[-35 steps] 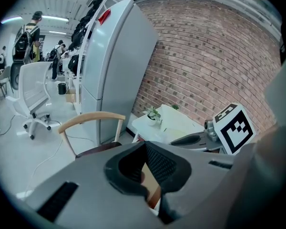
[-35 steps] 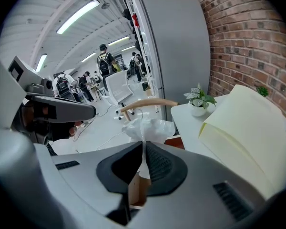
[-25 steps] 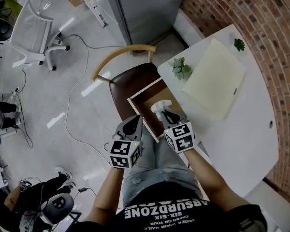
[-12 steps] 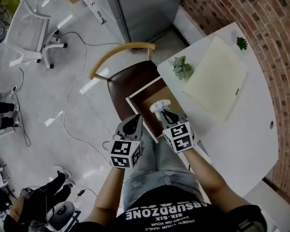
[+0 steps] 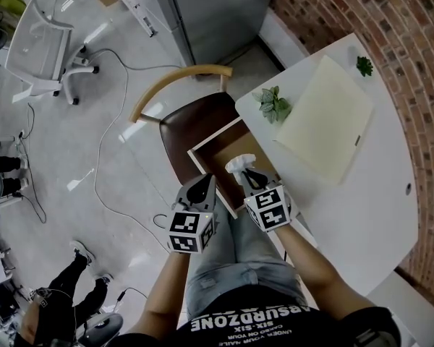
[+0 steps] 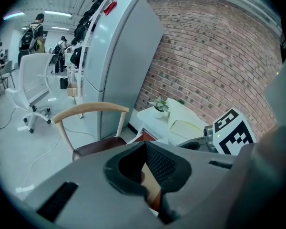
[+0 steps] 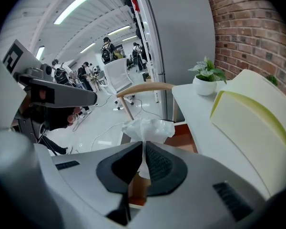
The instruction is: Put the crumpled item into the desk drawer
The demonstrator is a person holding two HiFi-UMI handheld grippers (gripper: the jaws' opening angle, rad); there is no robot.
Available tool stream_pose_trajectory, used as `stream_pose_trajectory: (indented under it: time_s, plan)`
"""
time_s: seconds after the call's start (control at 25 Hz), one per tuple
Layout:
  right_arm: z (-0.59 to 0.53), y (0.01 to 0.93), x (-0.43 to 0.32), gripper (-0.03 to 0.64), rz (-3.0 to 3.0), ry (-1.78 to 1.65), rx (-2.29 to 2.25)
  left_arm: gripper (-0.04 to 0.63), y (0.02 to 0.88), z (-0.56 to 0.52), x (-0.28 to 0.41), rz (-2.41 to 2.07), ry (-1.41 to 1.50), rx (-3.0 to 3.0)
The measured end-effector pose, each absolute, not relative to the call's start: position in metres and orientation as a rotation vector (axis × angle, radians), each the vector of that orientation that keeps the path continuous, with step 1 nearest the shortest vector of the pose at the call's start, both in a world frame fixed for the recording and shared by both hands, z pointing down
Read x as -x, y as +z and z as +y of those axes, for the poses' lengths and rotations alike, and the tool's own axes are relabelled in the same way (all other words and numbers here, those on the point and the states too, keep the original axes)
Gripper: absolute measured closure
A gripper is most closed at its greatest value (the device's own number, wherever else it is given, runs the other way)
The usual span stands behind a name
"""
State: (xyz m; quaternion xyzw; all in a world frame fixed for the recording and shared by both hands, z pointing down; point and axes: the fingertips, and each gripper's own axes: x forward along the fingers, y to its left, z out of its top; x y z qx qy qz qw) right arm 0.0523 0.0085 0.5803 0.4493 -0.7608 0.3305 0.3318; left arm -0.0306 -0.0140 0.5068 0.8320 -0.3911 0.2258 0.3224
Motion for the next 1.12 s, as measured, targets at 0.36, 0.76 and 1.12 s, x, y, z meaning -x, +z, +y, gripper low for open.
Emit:
stream_pose_trajectory:
  time_s: [0.36,0.76,1.12]
  plan:
    - [0.011,0.600,-0.055,0.603,-1.962,0.876,-1.144,0.592,0.522,-0.015,0.033,-1.027,0.583,-2.157]
    - [0.007,0.626,-0.058,0.603,-1.920,0.878,-1.114,0.593,0.537,-0.022,0.034,-1.014,0.577,-2.142]
    - [0.007,0.644,-0.055,0.601,-1.895,0.897,-1.102,0.593,0.550,-0.026,0.036,-1.007,0.576,-2.125]
